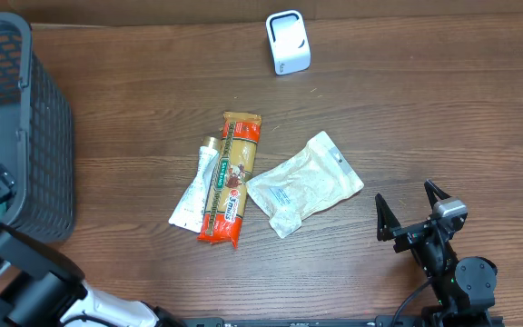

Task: Scan the item barcode
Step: 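Move the left gripper back into the basket and grasp the mint-green pack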

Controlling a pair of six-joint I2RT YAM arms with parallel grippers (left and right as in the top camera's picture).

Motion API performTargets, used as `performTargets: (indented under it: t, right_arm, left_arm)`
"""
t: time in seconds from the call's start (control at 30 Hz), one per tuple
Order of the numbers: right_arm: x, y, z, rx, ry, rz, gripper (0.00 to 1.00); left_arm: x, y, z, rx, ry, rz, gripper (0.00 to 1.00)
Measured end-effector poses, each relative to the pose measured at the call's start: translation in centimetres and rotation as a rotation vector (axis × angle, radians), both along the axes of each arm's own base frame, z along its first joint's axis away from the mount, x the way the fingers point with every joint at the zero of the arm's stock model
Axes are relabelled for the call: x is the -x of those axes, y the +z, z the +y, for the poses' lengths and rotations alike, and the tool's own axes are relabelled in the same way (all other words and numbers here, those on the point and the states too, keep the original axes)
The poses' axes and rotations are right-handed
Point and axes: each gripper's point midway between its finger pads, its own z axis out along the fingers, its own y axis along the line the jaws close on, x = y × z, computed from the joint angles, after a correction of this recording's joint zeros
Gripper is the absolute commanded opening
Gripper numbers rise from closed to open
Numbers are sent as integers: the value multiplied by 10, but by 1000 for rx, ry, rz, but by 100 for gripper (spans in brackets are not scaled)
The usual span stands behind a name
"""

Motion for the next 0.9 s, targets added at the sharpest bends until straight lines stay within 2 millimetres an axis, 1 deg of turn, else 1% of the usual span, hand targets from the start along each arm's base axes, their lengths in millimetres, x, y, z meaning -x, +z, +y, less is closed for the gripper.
performTargets:
  t: [0.03,0.07,0.27,0.4,0.53,0.73,0.77,0.8,0.83,0.9]
  right_arm:
    - [0,0,0,0,0,0,100]
    - [0,0,0,0,0,0,100]
    - [0,0,0,1,0,0,100]
    - [0,0,0,0,0,0,100]
    - [0,0,0,1,0,0,100]
    - [0,0,0,0,0,0,100]
    - [0,0,0,0,0,0,100]
    - [0,0,0,0,0,0,100]
    - [0,0,0,0,0,0,100]
    - [0,0,0,1,0,0,100]
  left_arm:
    - [0,-10,2,9,-8,23,95]
    - [0,-16,3,15,-13,32,96]
    - [-1,-44,15,12,-18,89,98]
    - [1,-55,22,-3,-24,121,100]
    - [3,-62,34,-30,-44,149,98]
    - [8,-75,41,-29,-65,182,98]
    - [8,-75,42,-30,-66,183,95]
    - [9,-75,43,-31,-64,184,88]
    - [9,-76,43,-29,-63,187,75]
    - [9,-78,43,-24,-68,195,58]
